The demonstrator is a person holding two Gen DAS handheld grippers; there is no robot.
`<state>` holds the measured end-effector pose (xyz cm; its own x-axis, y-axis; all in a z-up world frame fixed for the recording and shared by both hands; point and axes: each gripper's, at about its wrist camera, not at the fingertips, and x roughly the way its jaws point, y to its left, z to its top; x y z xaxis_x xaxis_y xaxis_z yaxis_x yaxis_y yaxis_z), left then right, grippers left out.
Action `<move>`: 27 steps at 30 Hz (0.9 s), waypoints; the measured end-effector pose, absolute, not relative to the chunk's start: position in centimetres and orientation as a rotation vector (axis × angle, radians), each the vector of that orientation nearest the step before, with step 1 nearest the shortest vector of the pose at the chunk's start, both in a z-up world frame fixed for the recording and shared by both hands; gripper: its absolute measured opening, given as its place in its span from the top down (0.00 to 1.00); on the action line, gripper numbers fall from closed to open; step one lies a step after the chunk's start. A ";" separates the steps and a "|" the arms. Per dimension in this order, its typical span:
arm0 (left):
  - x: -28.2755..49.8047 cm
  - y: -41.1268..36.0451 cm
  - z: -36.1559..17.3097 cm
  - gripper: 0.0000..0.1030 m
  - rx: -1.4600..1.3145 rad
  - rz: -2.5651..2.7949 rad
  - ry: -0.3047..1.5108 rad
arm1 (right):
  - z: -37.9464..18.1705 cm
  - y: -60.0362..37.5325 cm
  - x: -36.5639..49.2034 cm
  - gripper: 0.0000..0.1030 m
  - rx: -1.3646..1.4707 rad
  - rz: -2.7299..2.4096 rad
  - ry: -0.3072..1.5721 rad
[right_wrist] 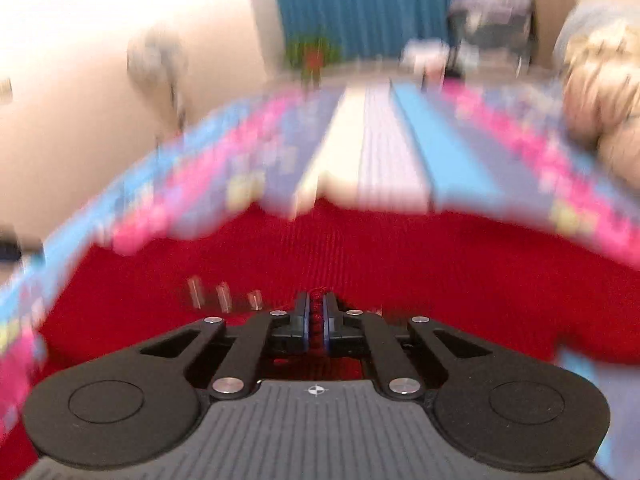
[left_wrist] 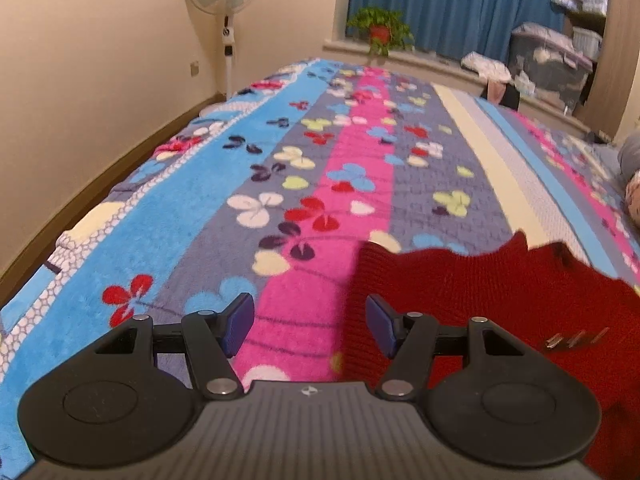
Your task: Fold small clothes
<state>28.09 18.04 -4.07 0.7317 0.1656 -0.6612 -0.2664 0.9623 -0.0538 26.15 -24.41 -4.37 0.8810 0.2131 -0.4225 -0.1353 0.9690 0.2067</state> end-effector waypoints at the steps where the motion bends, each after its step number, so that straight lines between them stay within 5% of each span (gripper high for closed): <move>1: 28.1 18.0 -3.9 0.35 -0.155 0.235 0.697 | -3.5 -25.7 26.2 0.95 0.179 0.124 0.405; 13: 28.6 11.9 -6.7 0.36 -0.124 -0.107 0.733 | -7.8 -32.3 31.9 0.90 0.185 -0.110 0.687; 16: 29.4 10.2 -9.6 0.39 0.042 -0.062 0.888 | -7.4 -32.7 31.5 0.87 0.221 -0.159 0.673; 20: 29.4 10.1 -9.7 0.41 0.040 -0.034 0.869 | -7.4 -32.9 31.2 0.87 0.288 -0.088 0.650; 23: 29.0 10.0 -9.0 0.41 0.002 -0.071 0.820 | -10.3 -33.3 32.9 0.87 0.354 -0.044 0.843; 27: 29.4 9.5 -10.1 0.38 0.034 -0.132 0.886 | -9.7 -32.6 32.2 0.86 0.273 -0.058 0.800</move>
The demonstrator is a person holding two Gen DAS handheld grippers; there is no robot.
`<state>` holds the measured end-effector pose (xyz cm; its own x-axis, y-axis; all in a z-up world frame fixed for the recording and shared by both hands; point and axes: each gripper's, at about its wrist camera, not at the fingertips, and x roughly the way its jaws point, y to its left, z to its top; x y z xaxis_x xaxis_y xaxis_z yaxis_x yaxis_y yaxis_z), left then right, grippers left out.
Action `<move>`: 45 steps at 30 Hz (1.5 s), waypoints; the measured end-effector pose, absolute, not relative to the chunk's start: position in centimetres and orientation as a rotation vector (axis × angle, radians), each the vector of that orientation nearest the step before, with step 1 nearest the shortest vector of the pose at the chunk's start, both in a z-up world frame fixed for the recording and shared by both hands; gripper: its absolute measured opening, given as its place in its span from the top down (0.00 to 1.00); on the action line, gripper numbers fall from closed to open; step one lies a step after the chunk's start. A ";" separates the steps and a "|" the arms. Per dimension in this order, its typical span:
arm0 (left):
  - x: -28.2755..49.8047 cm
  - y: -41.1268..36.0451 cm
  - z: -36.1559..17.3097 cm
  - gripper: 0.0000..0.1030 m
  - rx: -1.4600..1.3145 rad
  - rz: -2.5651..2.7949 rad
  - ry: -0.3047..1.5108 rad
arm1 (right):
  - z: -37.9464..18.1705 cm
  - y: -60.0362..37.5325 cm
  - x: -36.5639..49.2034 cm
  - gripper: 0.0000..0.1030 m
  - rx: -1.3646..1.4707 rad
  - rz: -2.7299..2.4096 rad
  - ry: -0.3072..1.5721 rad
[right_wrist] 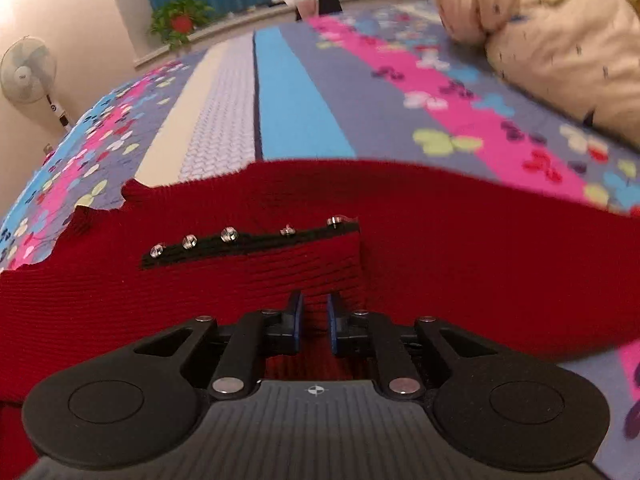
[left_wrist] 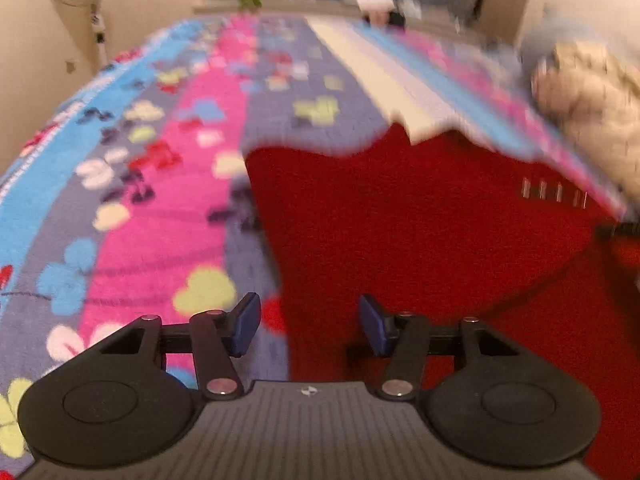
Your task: Fold small clothes
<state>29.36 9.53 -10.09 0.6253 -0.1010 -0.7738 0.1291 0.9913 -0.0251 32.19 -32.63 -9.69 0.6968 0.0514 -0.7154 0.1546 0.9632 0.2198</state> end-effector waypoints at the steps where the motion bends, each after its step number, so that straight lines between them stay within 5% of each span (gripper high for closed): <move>1: 29.3 9.3 -10.5 0.37 0.059 -0.139 0.883 | -9.4 -32.7 31.9 0.84 0.280 -0.068 0.788; 11: 21.8 8.5 -6.7 0.37 0.069 -0.124 0.753 | -4.0 -40.2 23.1 0.71 0.408 -0.194 0.613; 16: 15.4 6.5 -5.6 0.37 0.025 -0.177 0.743 | -3.3 -46.2 17.4 0.71 0.544 -0.321 0.556; 20: 10.9 3.8 -6.6 0.37 0.045 -0.248 0.798 | -3.9 -50.3 14.2 0.83 0.594 -0.406 0.519; 25: 6.6 0.9 -11.1 0.36 0.197 -0.284 1.016 | -5.8 -54.7 12.0 0.81 0.622 -0.429 0.551; 29: 5.5 0.0 -10.8 0.36 0.239 -0.250 0.995 | -8.3 -57.1 12.7 0.79 0.632 -0.429 0.622; 35: 5.1 -0.2 -11.3 0.35 0.214 -0.206 1.000 | -11.3 -59.7 14.3 0.56 0.763 -0.439 0.638; 45: 5.3 0.0 -11.7 0.32 0.206 -0.209 0.981 | -14.4 -61.4 18.6 0.51 0.817 -0.476 0.653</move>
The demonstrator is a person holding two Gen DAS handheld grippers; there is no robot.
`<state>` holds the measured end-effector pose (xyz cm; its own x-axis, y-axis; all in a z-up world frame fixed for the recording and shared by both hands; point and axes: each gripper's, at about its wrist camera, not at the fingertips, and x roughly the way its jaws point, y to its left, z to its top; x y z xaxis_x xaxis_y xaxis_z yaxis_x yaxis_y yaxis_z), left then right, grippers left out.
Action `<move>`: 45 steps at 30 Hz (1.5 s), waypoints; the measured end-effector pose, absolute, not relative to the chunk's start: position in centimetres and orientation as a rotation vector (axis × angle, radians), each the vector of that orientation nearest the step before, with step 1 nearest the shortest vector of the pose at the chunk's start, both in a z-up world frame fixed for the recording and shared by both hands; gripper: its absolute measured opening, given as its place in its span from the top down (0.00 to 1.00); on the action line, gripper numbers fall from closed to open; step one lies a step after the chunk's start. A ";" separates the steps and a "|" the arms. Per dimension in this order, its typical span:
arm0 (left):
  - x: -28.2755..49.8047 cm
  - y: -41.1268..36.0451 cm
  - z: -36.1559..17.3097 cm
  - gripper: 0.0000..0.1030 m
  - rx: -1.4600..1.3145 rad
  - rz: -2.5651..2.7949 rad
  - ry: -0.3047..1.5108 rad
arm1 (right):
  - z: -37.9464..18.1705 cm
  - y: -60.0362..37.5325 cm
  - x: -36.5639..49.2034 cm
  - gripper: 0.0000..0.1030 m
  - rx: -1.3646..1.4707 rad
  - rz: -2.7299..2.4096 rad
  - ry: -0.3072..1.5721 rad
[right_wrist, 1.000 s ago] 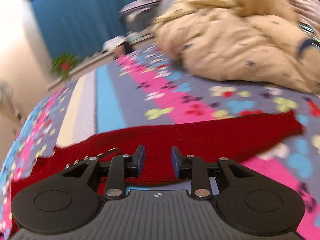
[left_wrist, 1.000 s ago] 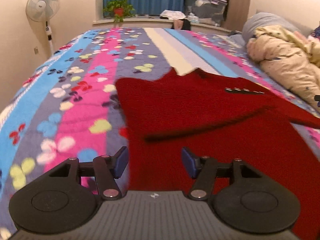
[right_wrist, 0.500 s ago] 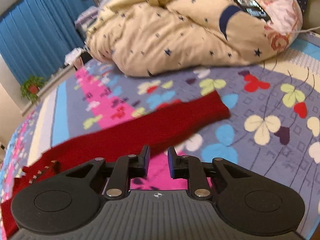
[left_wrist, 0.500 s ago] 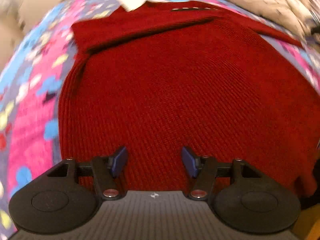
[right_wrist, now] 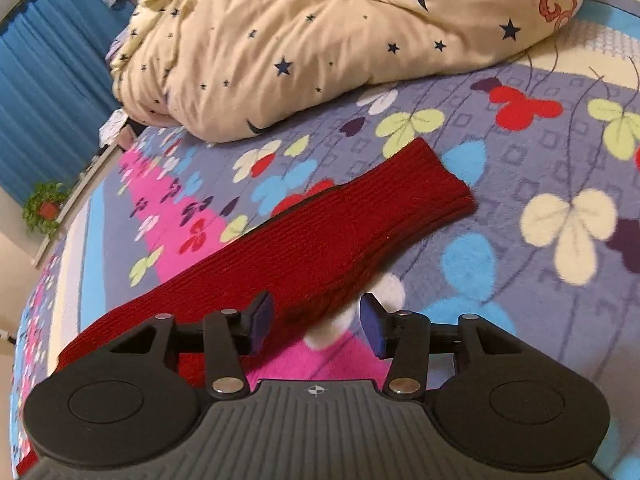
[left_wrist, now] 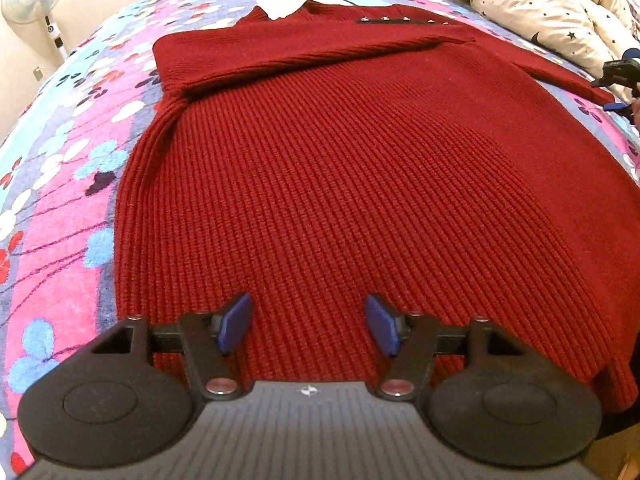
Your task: Fold small clothes
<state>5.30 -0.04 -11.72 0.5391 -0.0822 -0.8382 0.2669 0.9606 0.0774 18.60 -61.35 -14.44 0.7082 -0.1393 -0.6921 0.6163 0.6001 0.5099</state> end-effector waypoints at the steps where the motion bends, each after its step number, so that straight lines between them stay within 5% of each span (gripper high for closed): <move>1: 5.3 -0.1 -11.8 0.32 0.203 -0.210 0.980 | -14.8 -61.5 19.0 0.52 0.816 -0.477 0.650; 3: 5.3 0.1 -11.8 0.31 0.200 -0.213 0.977 | -14.9 -61.3 19.8 0.58 0.779 -0.493 0.639; 5: 5.3 0.1 -11.9 0.31 0.197 -0.216 0.976 | -14.9 -61.4 20.4 0.79 0.750 -0.501 0.624; 8: 5.3 0.1 -11.9 0.31 0.194 -0.216 0.973 | -14.7 -61.9 20.7 0.89 0.729 -0.506 0.561; 14: 5.3 0.1 -12.0 0.31 0.194 -0.215 0.971 | -11.4 -61.5 20.7 0.89 0.663 -0.527 0.362; 20: 5.3 0.0 -11.9 0.31 0.191 -0.214 0.972 | -15.0 -62.2 22.3 0.78 0.750 -0.570 0.607; 31: 6.1 0.1 -11.2 0.30 0.156 -0.192 0.998 | -9.9 -59.9 21.7 0.89 0.594 -0.555 0.444; 40: 6.8 2.2 -9.3 0.30 0.084 -0.134 0.967 | 3.0 -36.2 26.2 0.89 -0.005 -0.225 0.177; 45: 7.3 3.1 -7.8 0.30 0.014 -0.145 0.949 | 2.1 -18.4 26.9 0.89 -0.166 0.160 0.181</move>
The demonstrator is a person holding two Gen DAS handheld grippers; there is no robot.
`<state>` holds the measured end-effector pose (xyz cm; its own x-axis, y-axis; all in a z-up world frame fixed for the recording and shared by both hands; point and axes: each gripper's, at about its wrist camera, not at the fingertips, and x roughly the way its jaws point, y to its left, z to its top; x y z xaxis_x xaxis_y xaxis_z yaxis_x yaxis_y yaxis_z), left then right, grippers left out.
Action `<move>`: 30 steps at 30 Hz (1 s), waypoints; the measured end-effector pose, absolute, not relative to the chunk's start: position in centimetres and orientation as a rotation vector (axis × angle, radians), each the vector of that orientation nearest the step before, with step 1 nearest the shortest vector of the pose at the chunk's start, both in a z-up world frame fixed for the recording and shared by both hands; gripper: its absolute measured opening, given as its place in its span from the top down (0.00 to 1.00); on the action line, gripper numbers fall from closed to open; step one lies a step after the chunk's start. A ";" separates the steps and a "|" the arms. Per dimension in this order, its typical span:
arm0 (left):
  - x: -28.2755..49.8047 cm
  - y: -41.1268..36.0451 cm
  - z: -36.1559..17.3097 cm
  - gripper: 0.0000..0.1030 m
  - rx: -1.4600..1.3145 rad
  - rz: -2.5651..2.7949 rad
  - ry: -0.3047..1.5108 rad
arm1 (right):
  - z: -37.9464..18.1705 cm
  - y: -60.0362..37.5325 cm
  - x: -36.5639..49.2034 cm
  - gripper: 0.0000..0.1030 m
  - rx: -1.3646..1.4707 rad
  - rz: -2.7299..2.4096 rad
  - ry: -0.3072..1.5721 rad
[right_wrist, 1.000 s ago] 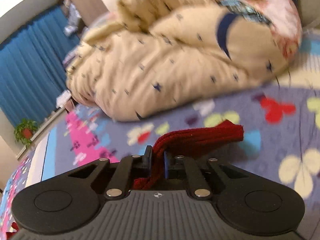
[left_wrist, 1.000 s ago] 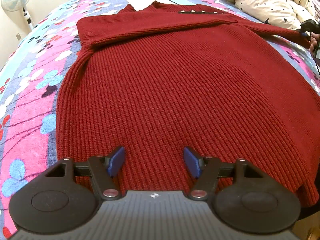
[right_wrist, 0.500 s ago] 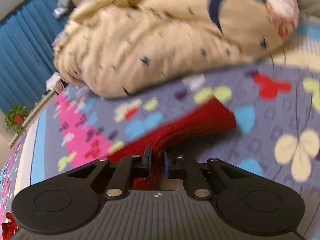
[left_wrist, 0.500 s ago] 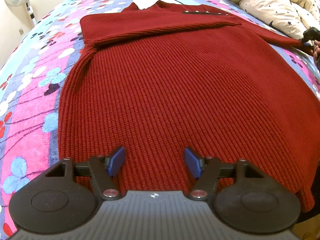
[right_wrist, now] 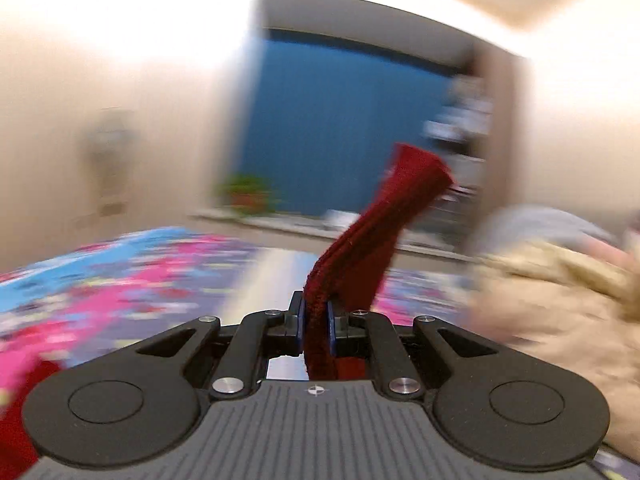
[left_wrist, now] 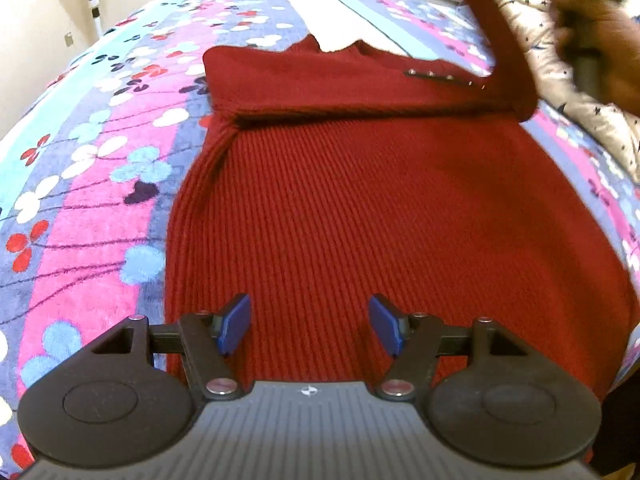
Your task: Fold small clothes
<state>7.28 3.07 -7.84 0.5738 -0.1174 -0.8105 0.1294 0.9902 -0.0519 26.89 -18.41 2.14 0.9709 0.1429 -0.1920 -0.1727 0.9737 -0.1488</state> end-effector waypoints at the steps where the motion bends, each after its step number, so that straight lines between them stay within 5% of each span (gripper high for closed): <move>1: 7.3 3.1 -7.6 0.30 0.007 -0.148 0.946 | 0.9 -15.7 26.9 0.87 -0.195 0.234 0.223; 3: 7.5 3.3 -7.3 0.30 -0.005 -0.154 0.942 | -2.8 -10.8 26.9 0.78 -0.257 0.421 0.410; 7: 7.5 4.0 -6.9 0.30 -0.041 -0.148 0.951 | -8.1 -8.8 24.3 0.78 -0.326 0.588 0.672; 19: 7.5 3.5 -5.6 0.31 -0.091 -0.162 0.893 | -4.6 -29.4 16.1 0.53 -0.208 0.299 0.784; 30: 6.7 6.2 -7.2 0.31 -0.098 0.006 0.918 | -9.3 -38.8 12.2 0.52 0.189 0.024 0.932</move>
